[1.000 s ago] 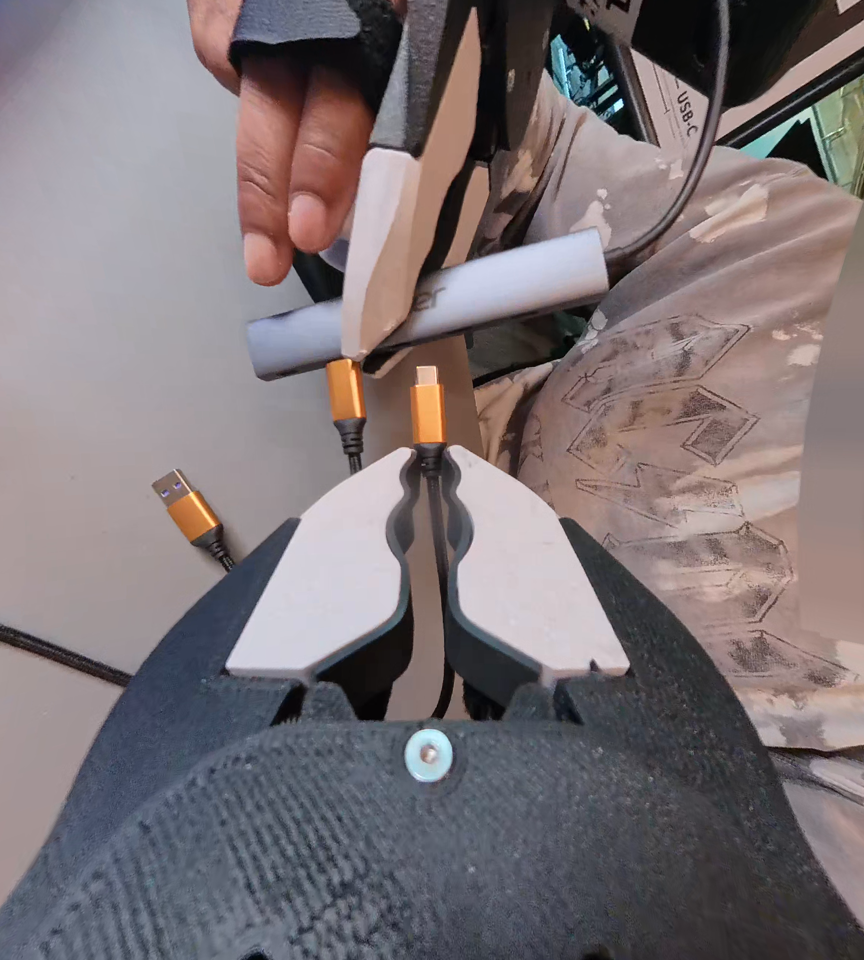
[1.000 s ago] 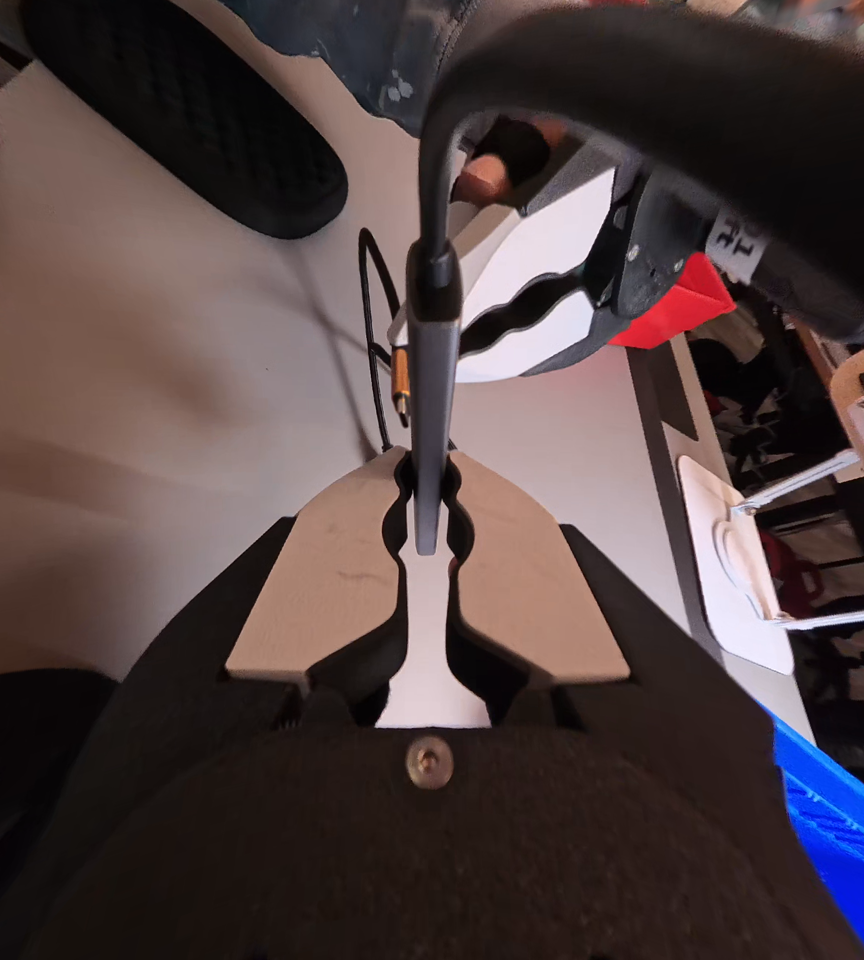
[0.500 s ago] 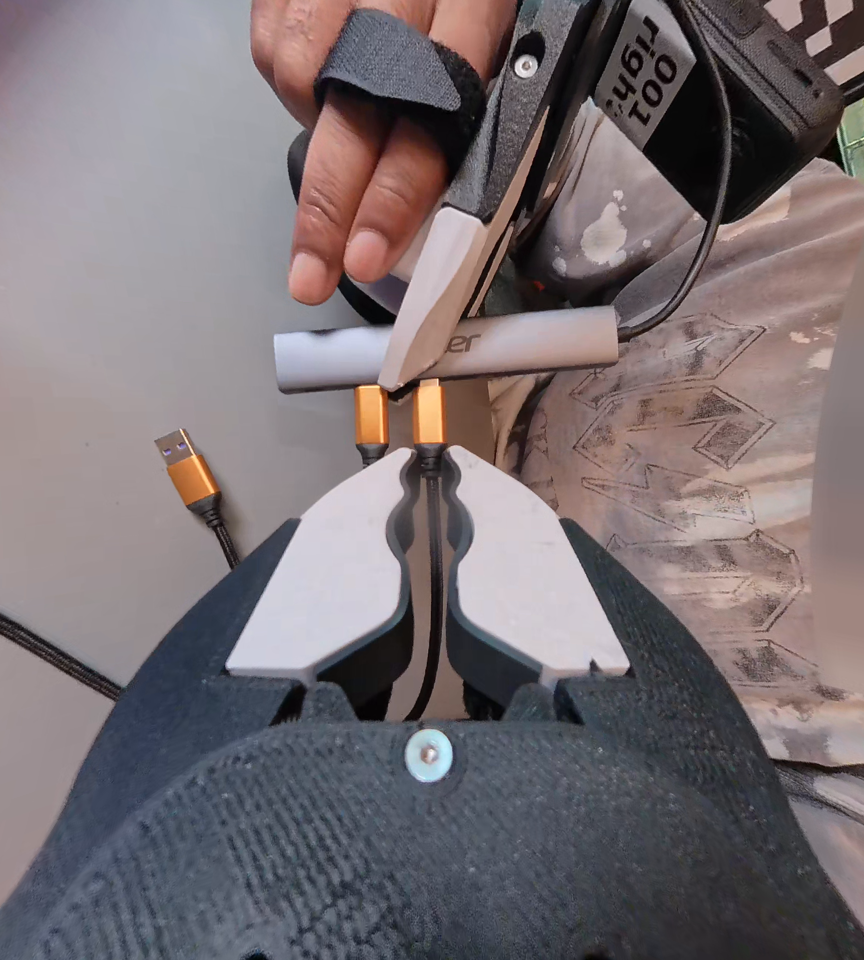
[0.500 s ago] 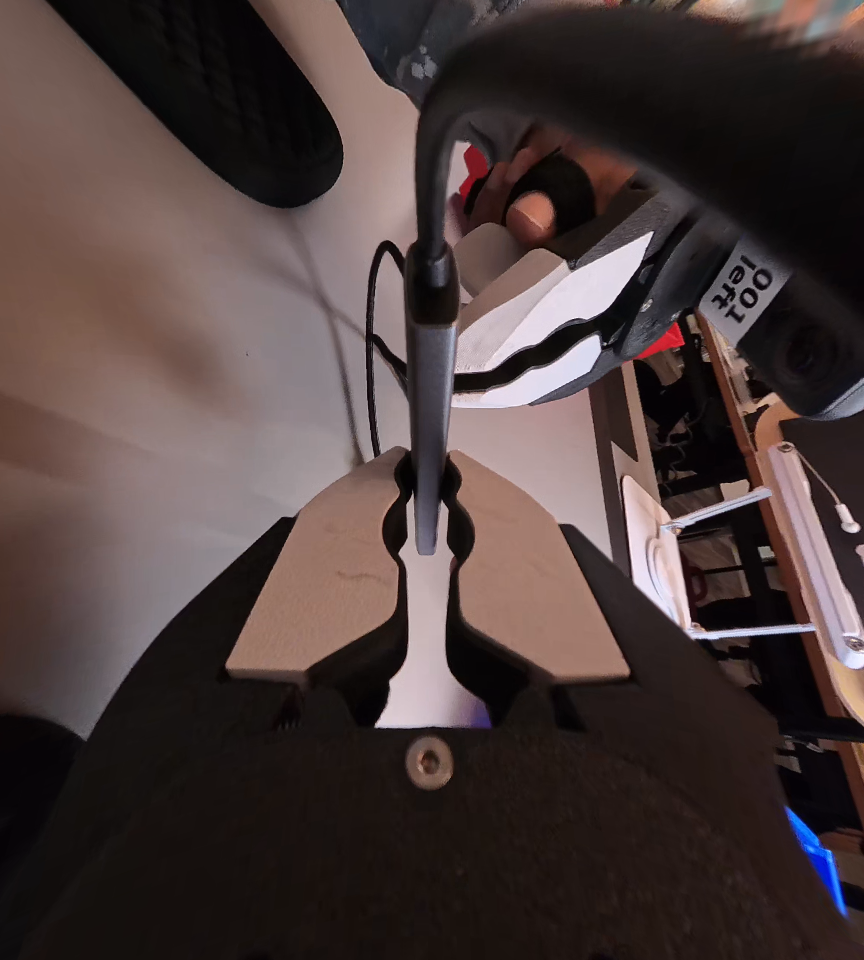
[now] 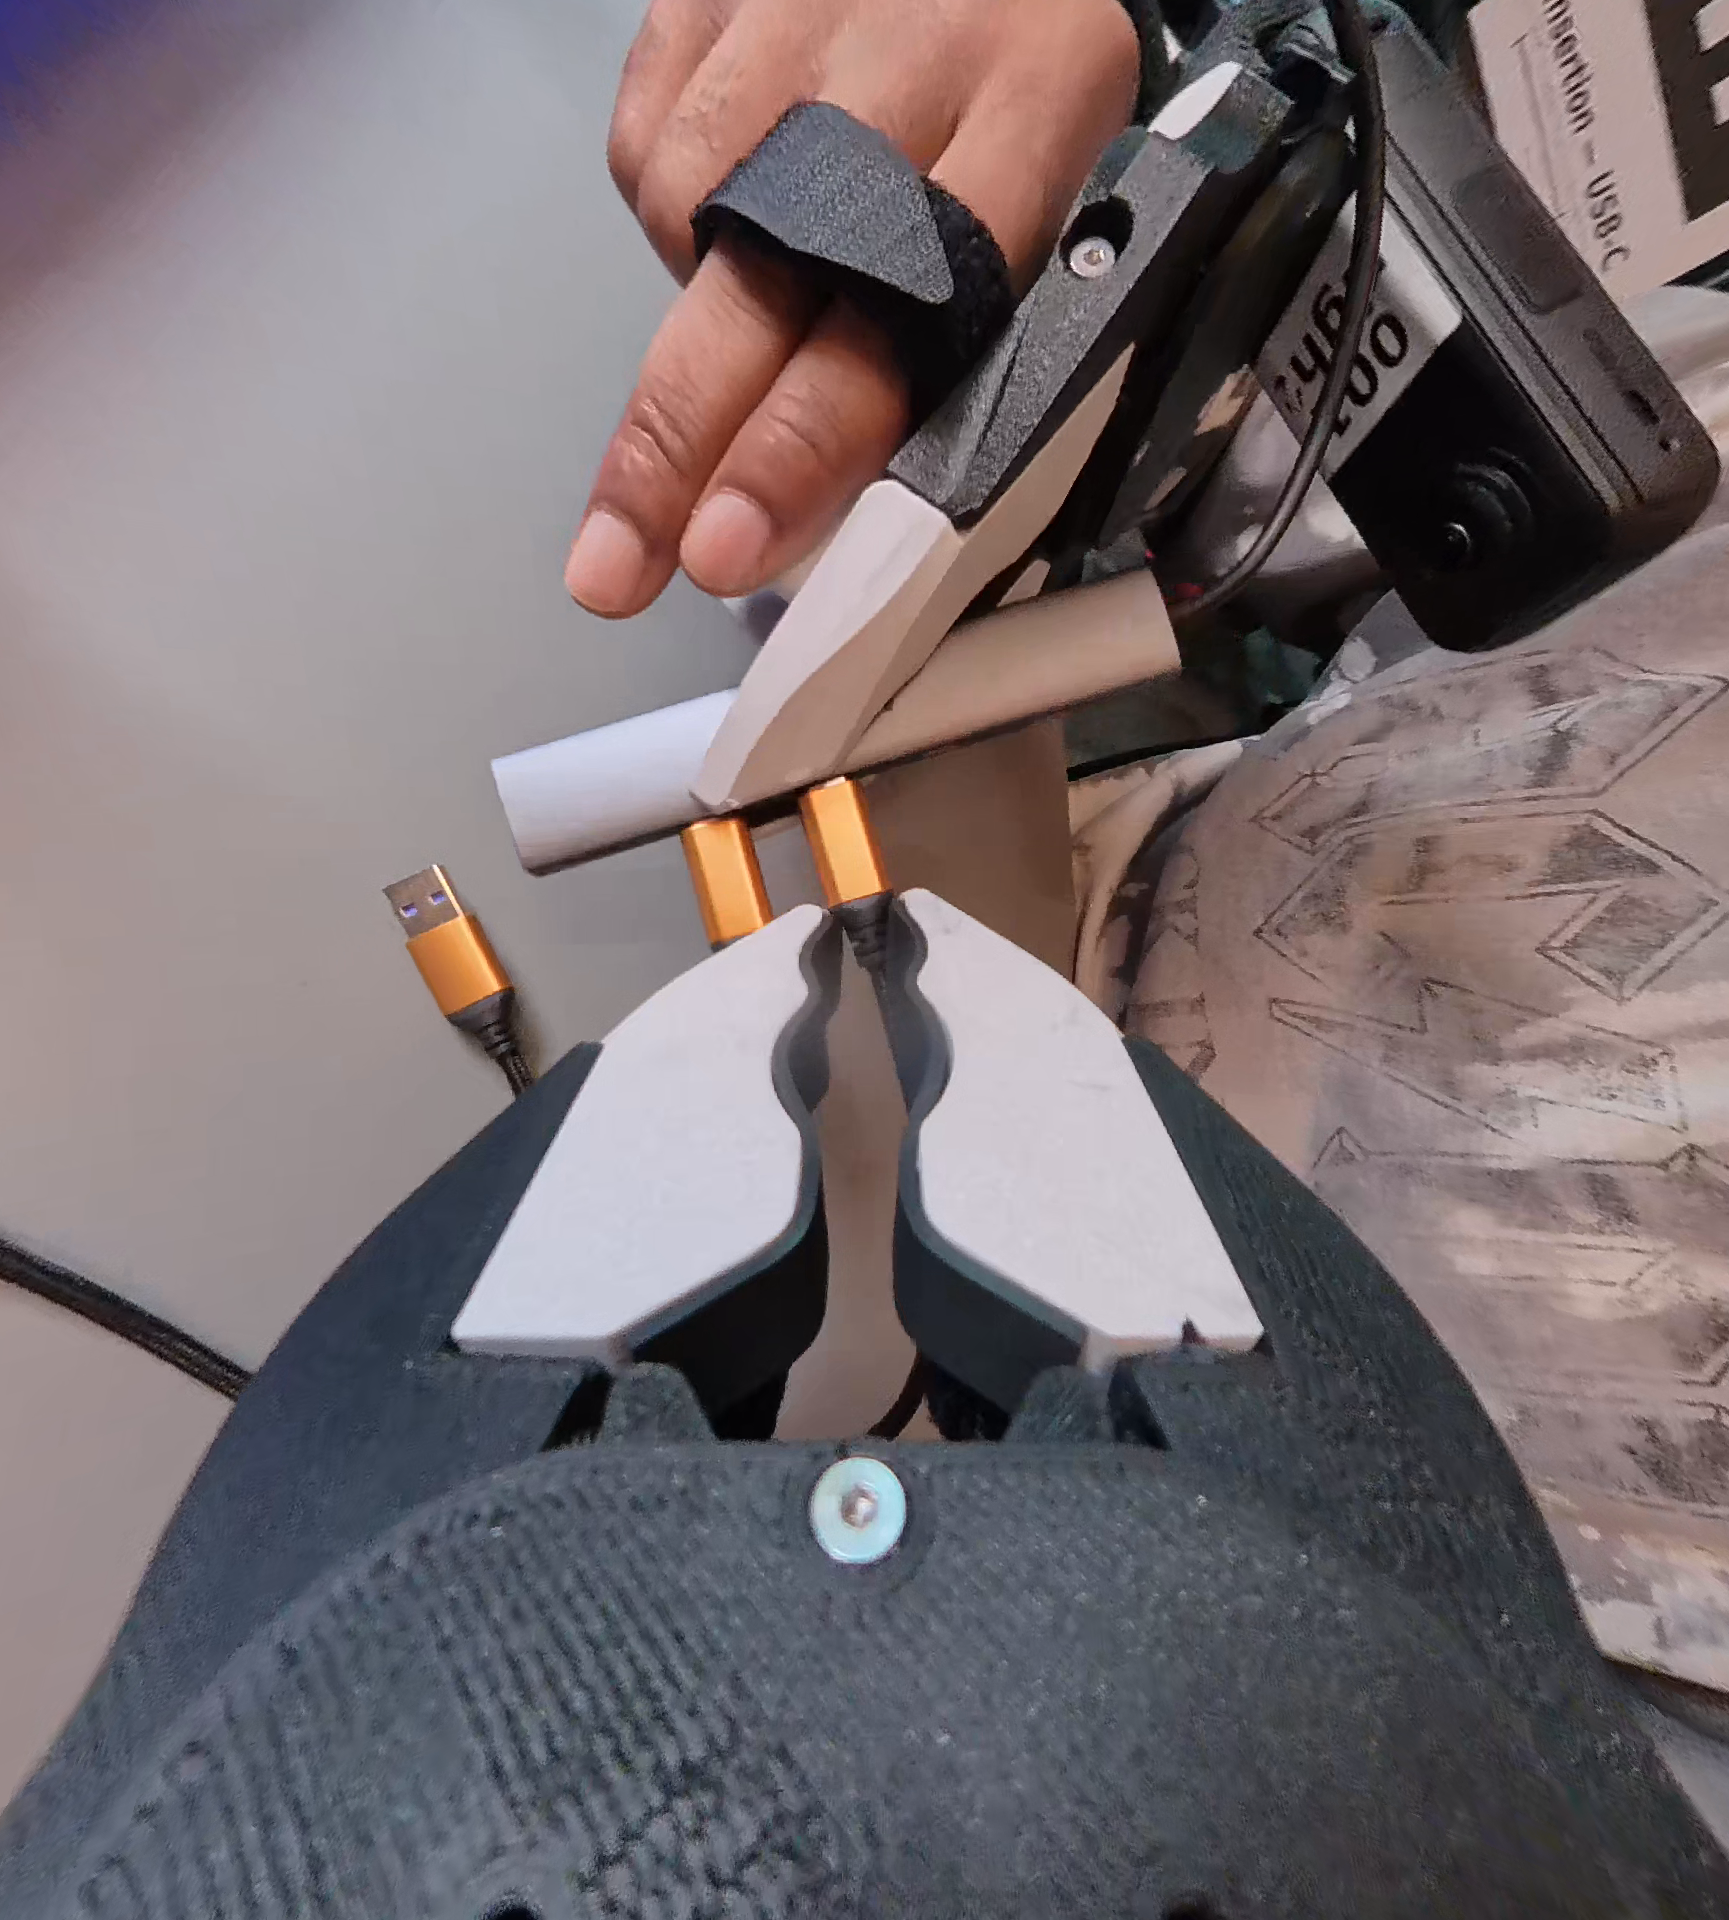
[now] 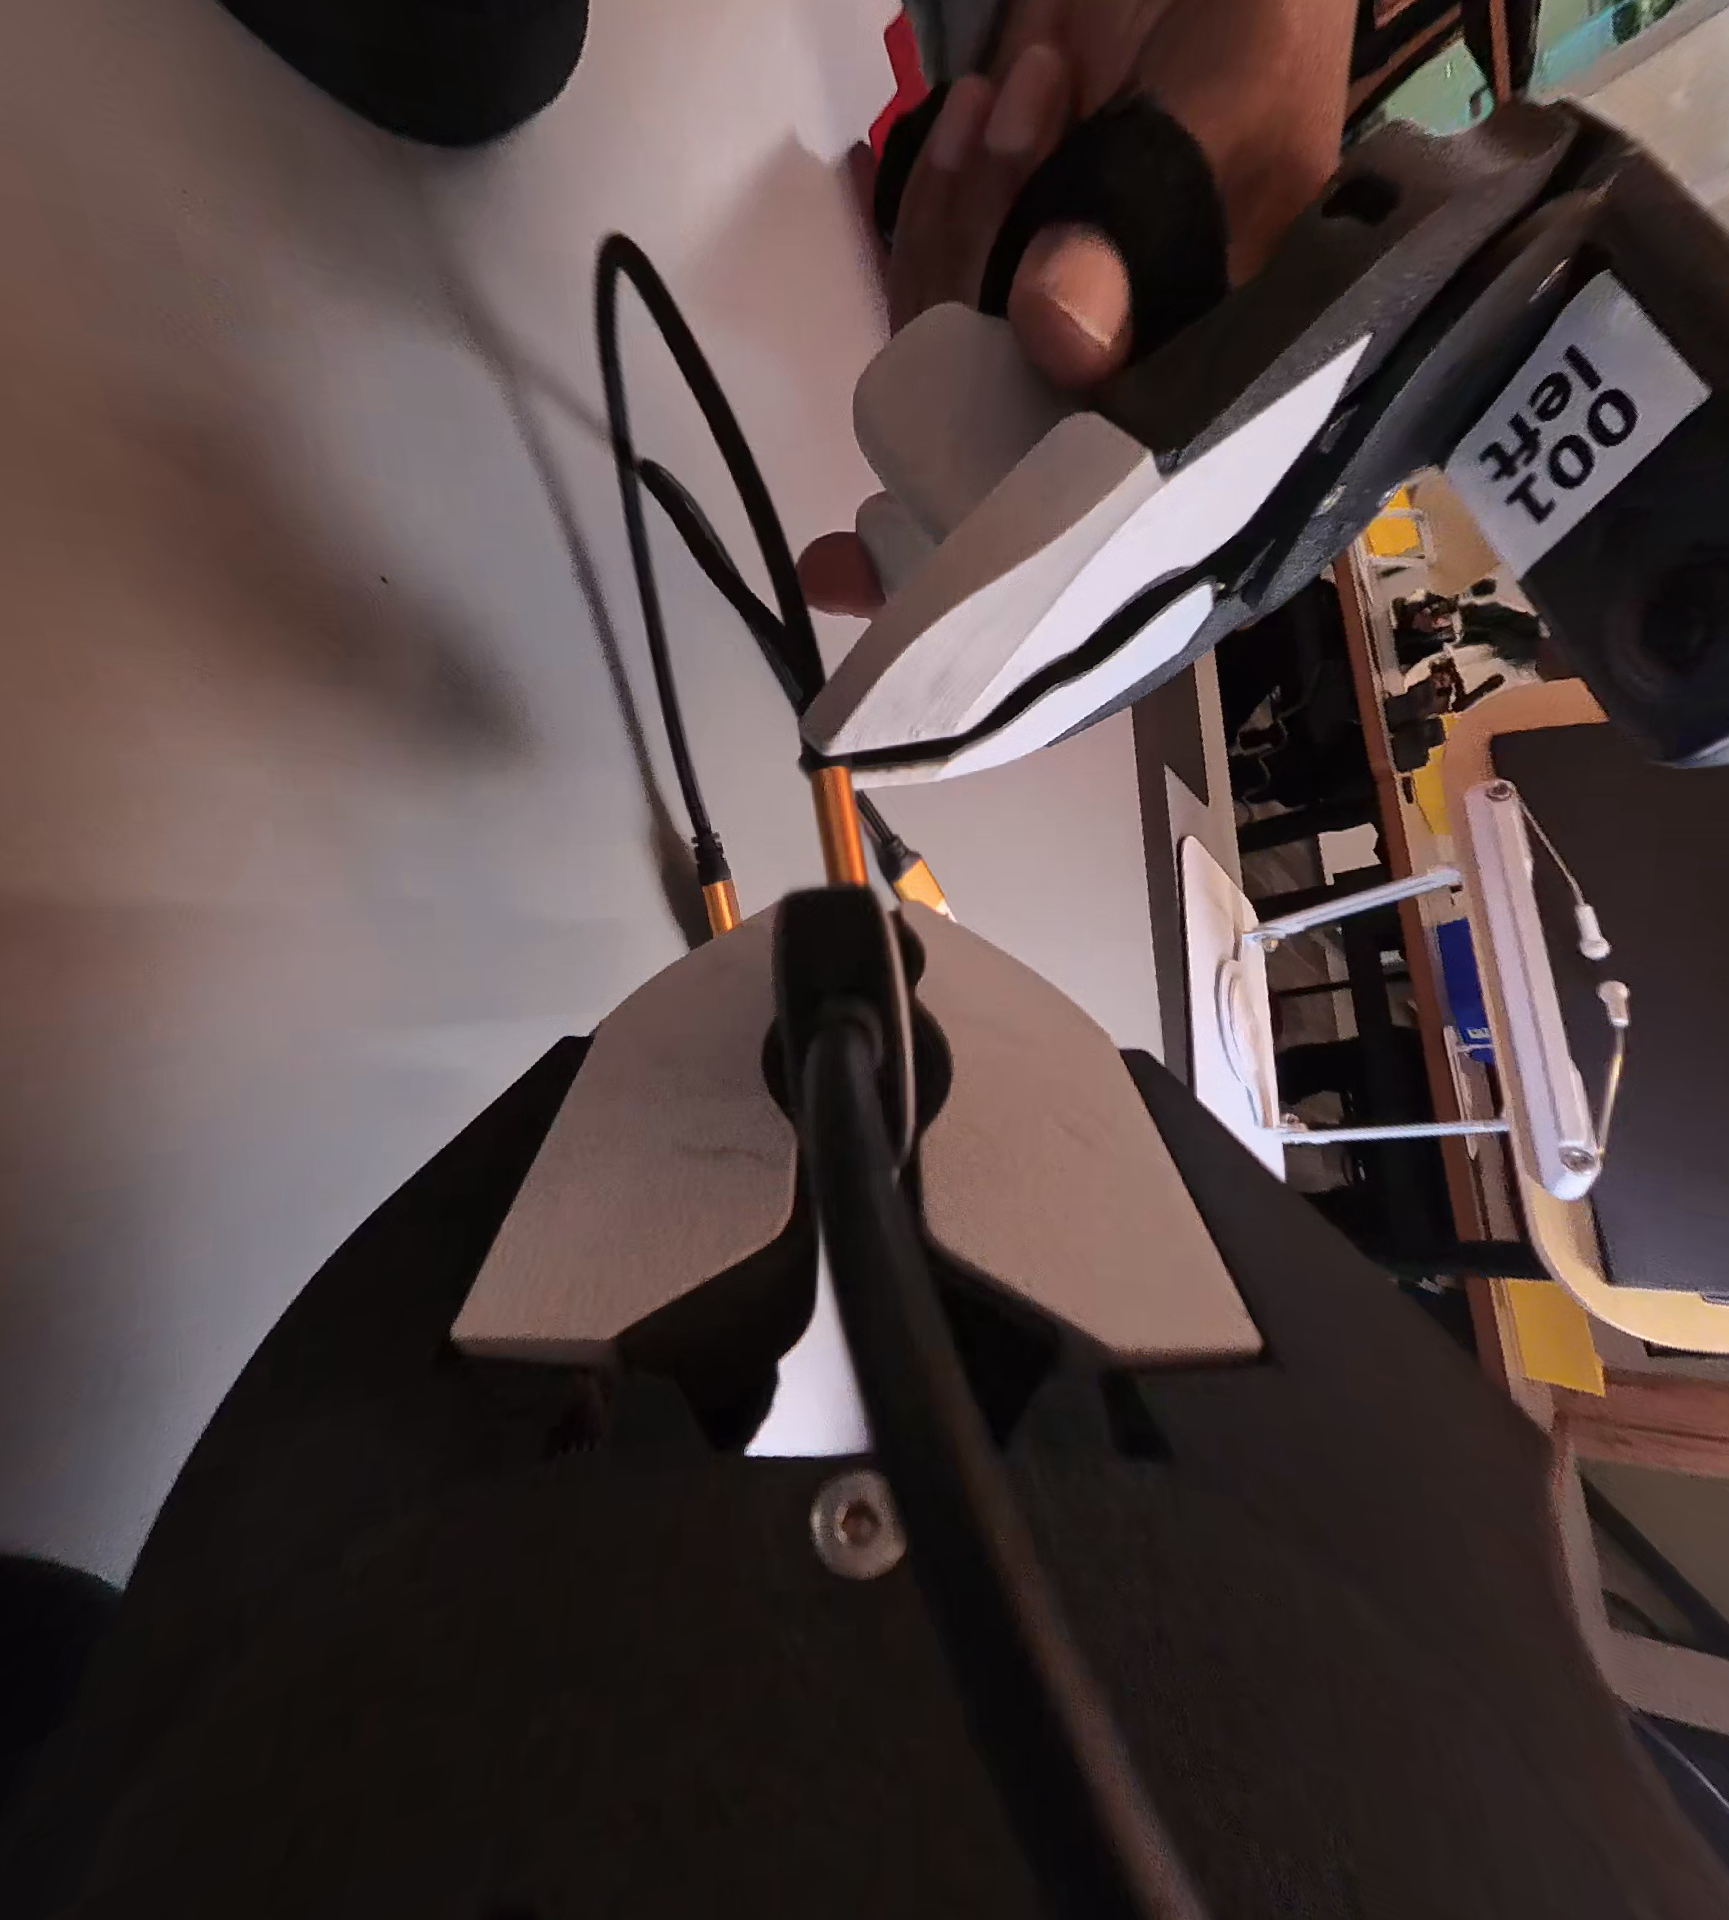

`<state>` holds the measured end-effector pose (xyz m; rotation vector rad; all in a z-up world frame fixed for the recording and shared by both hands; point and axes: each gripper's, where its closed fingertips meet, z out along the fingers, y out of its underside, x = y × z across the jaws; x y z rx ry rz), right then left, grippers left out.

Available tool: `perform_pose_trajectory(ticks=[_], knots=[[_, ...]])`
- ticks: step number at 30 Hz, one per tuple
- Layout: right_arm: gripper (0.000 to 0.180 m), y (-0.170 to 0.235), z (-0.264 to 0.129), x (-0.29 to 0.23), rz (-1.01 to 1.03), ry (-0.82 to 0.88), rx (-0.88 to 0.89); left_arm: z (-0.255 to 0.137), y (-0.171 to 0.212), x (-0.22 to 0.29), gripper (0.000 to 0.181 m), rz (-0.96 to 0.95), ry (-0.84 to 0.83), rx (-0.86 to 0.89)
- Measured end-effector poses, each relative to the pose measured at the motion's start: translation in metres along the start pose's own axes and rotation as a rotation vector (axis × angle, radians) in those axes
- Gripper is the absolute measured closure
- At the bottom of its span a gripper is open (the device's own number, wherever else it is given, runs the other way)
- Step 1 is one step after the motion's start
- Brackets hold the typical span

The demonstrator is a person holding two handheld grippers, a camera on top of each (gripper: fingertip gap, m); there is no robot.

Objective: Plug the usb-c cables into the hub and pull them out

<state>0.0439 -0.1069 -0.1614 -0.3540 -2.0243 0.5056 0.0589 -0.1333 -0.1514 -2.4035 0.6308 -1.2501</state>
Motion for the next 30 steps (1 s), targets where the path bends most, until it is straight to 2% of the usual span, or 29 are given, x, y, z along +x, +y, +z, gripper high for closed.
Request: perform_pose_trajectory(ticks=[10, 14, 16, 19, 21, 26, 30], knots=[[0.169, 0.011, 0.003, 0.005, 0.025, 0.045, -0.065, -0.001, -0.006, -0.01, 0.172, 0.03, -0.088, 0.083], [0.169, 0.008, -0.001, 0.005, 0.194, -0.003, 0.007, -0.012, -0.014, -0.004, 0.17, 0.143, -0.136, 0.205], [0.169, 0.008, -0.002, -0.003, 0.337, -0.115, 0.032, -0.02, -0.018, 0.001, 0.163, 0.193, -0.17, 0.271], [0.17, -0.008, -0.008, -0.016, 0.534, -0.297, 0.156, -0.037, -0.019, -0.006, 0.161, 0.295, -0.297, 0.334], [0.17, -0.023, -0.013, -0.013, 0.627, -0.353, 0.259, -0.044, -0.013, -0.012, 0.16, 0.318, -0.322, 0.351], [0.17, -0.044, -0.028, 0.011, 0.748, -0.353, 0.476, -0.029, 0.009, -0.008, 0.158, 0.36, -0.21, 0.314], [0.17, -0.049, -0.032, 0.025, 0.823, -0.325, 0.571, -0.012, 0.009, 0.008, 0.153, 0.386, -0.095, 0.347]])
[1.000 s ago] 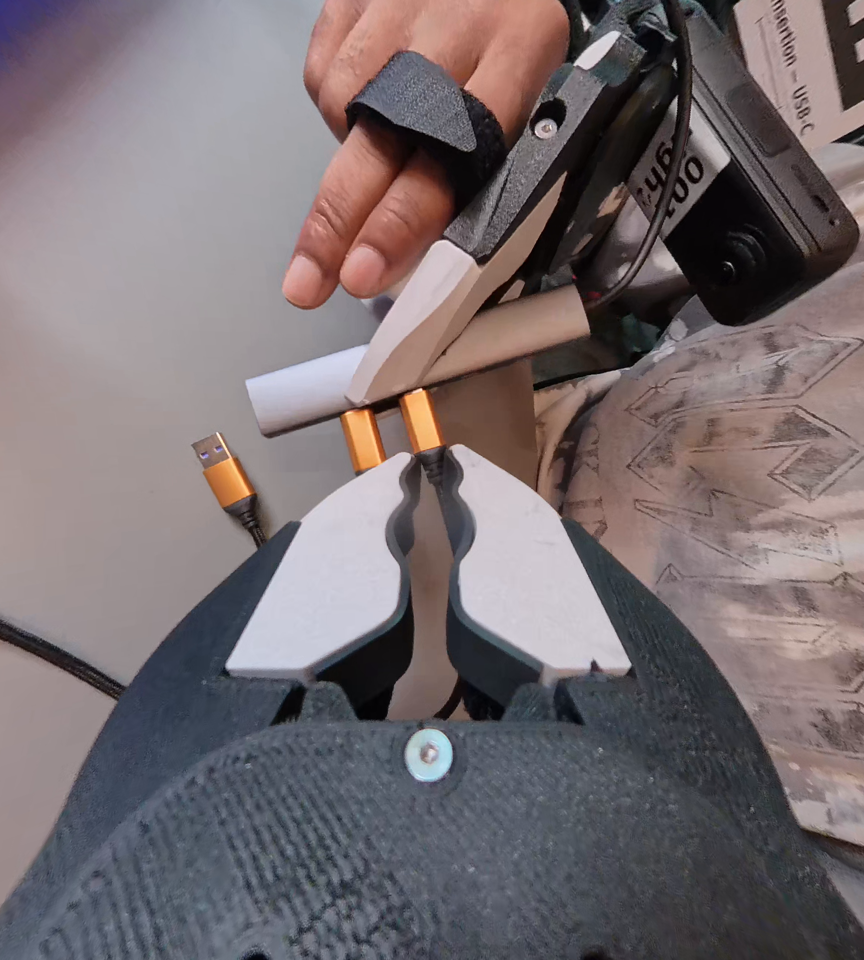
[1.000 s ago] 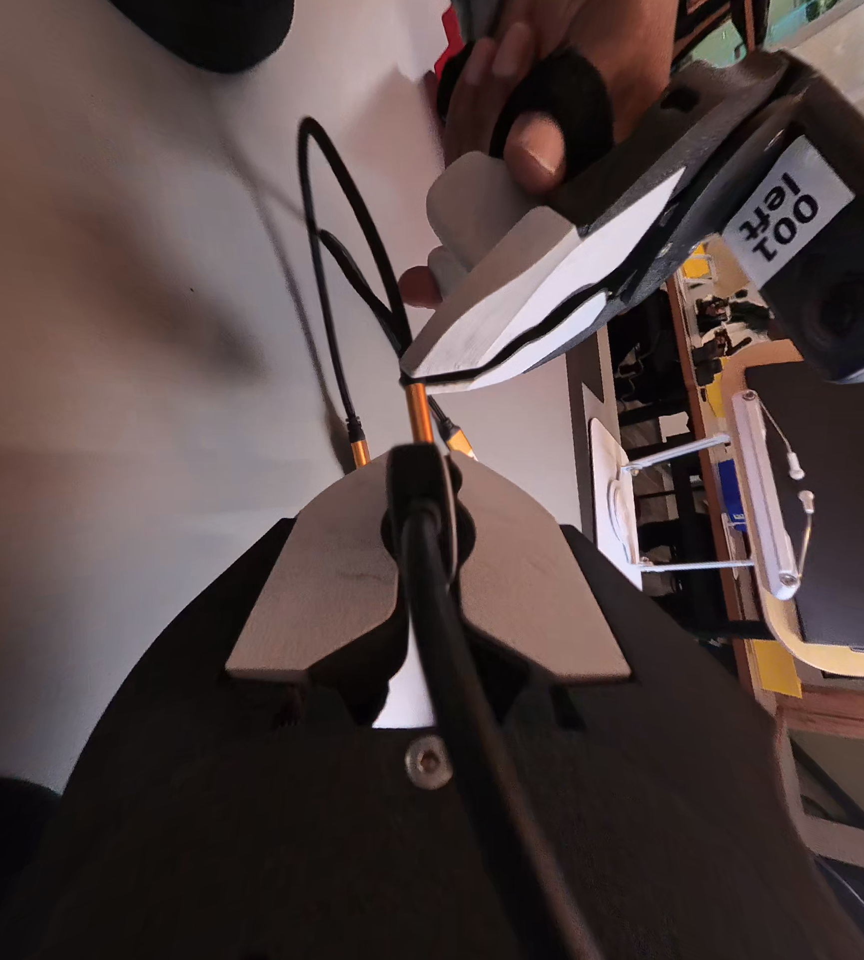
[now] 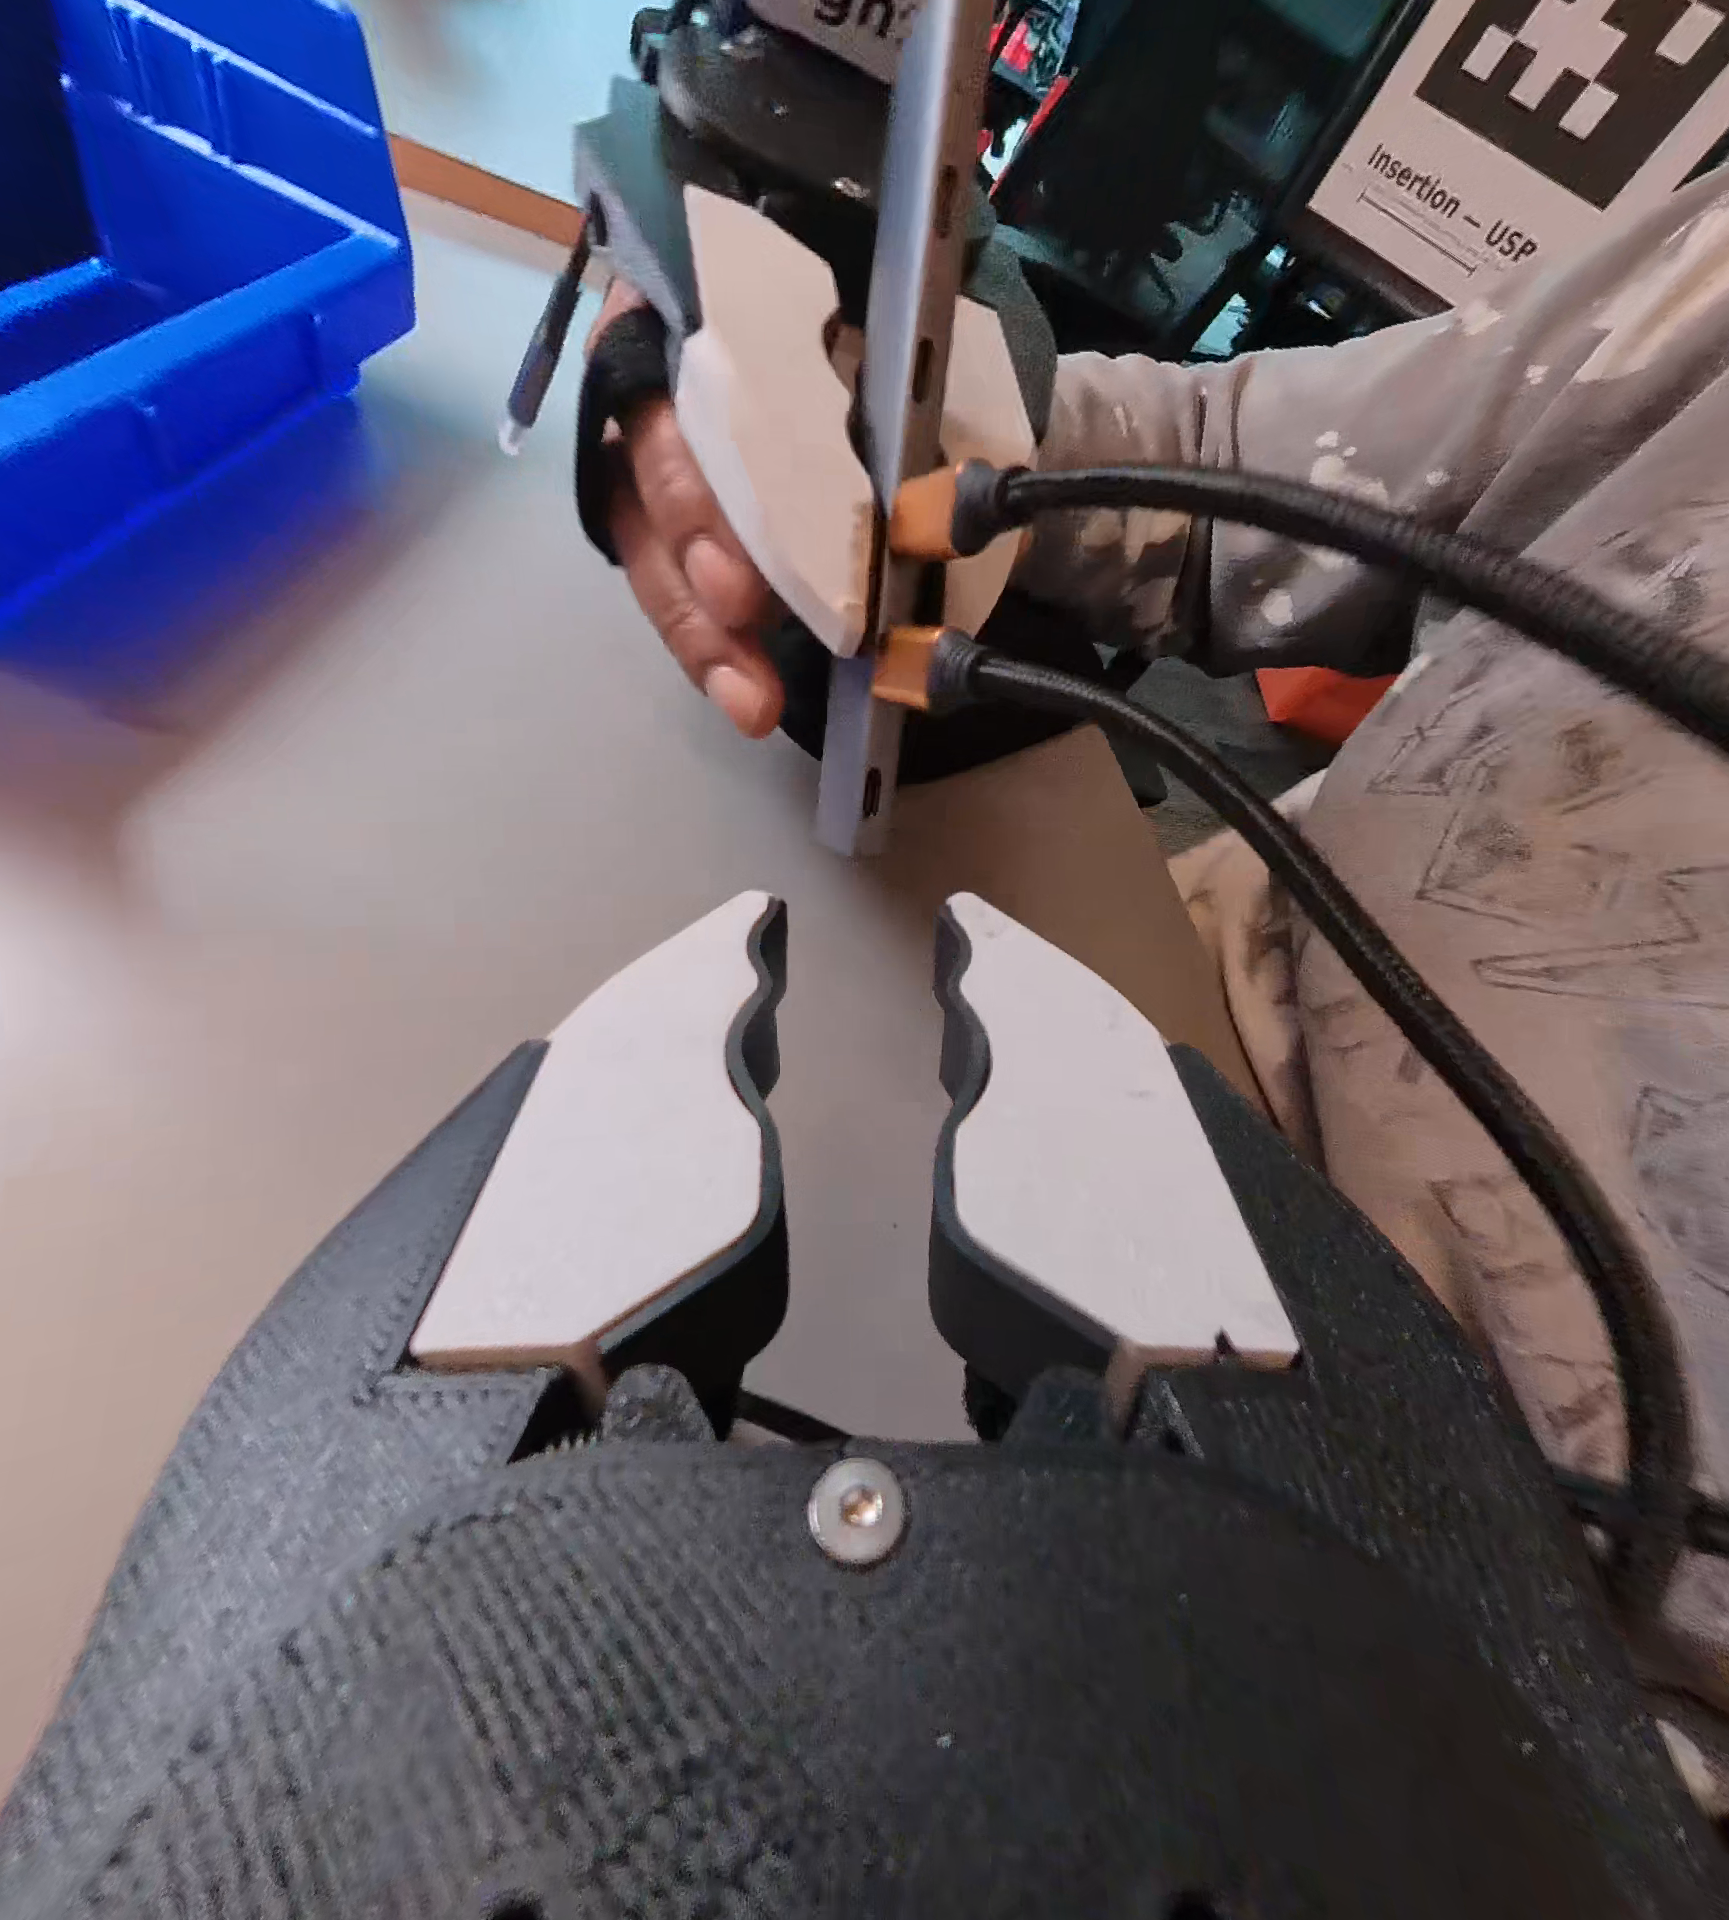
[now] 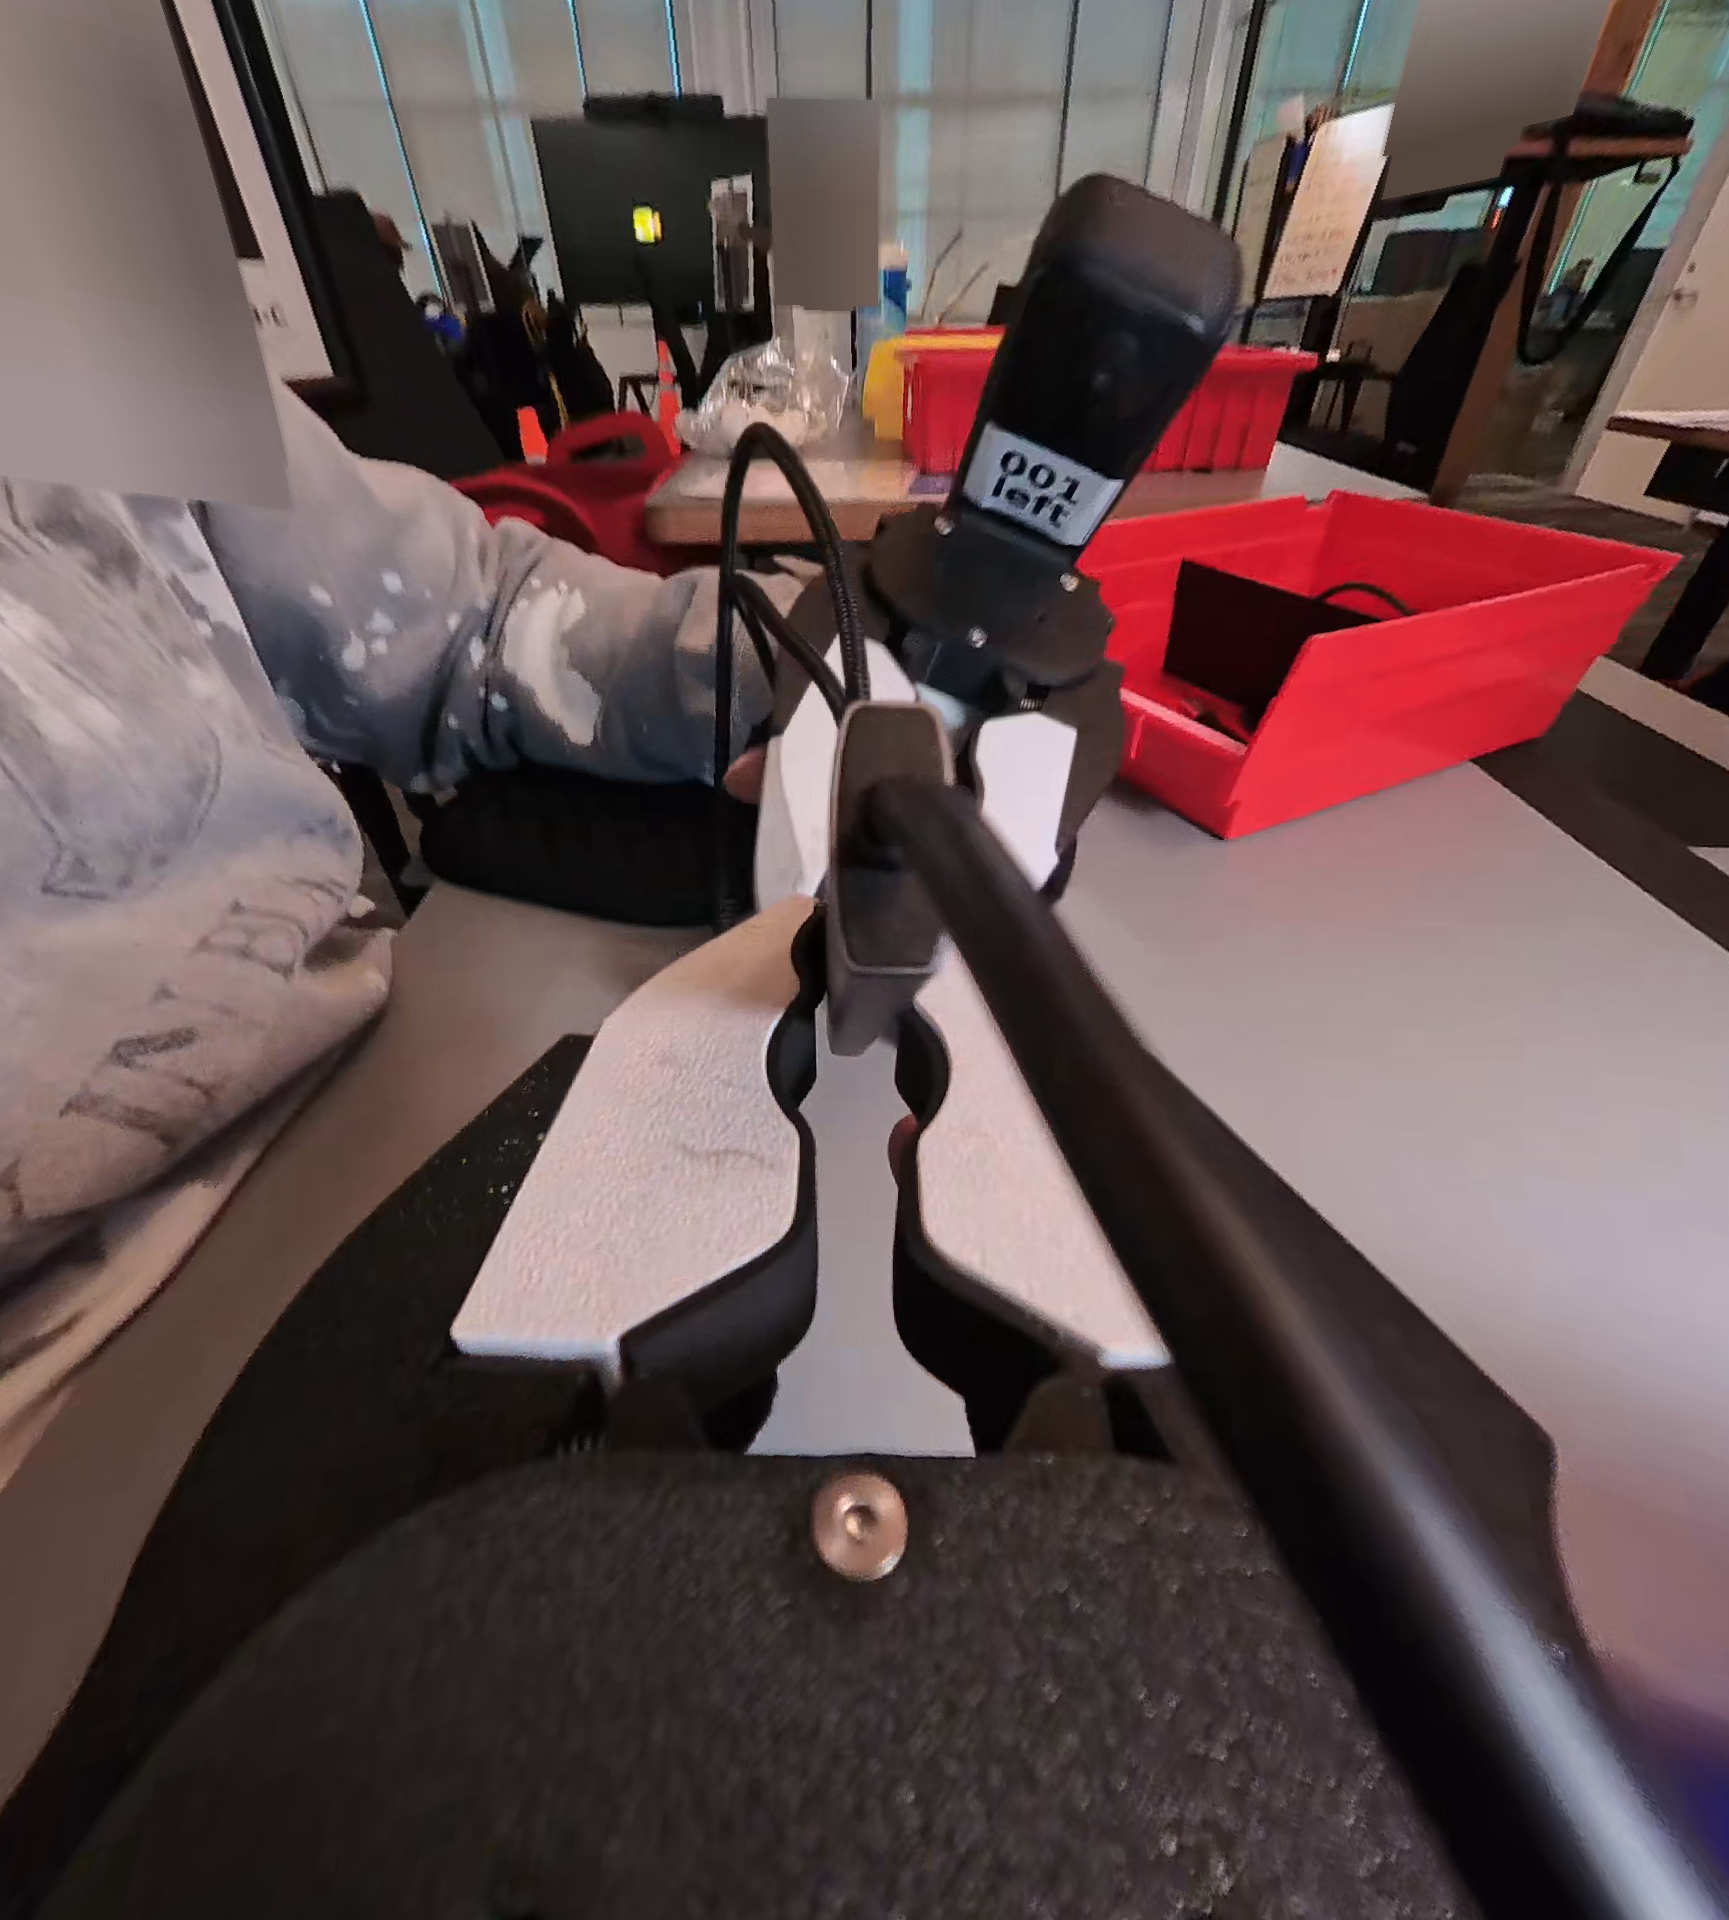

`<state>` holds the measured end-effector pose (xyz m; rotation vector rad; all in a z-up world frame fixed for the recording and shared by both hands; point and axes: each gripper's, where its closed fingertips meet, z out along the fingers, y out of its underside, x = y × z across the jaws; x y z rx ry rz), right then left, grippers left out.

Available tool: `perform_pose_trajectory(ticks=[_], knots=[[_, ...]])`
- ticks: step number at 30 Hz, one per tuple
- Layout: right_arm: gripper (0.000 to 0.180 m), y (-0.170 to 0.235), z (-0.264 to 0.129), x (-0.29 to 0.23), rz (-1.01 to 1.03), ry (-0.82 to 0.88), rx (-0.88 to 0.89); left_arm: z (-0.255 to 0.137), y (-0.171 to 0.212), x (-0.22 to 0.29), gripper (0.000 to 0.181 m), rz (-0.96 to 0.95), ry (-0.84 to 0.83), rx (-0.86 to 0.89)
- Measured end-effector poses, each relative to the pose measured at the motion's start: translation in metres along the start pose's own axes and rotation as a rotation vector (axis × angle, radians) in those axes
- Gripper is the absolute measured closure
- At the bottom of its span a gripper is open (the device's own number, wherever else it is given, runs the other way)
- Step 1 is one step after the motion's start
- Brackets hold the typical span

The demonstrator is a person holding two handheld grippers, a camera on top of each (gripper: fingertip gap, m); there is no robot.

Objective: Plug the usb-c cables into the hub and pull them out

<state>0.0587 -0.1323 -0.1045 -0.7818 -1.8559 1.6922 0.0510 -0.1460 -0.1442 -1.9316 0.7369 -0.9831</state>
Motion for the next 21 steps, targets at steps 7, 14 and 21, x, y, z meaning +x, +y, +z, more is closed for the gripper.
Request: perform_pose_trajectory(ticks=[7, 14, 21], knots=[[0.167, -0.006, 0.011, 0.016, 0.104, 0.11, 0.016, 0.006, -0.023, -0.007, 0.17, 0.071, -0.132, 0.097], [0.149, 0.006, 0.003, 0.018, 0.373, 0.189, -0.06, -0.039, -0.041, -0.024, 0.17, 0.017, -0.217, 0.294], [0.151, -0.05, -0.056, 0.018, -0.099, 0.445, -0.208, -0.059, -0.038, -0.029, 0.17, 0.098, -0.31, 0.291]])
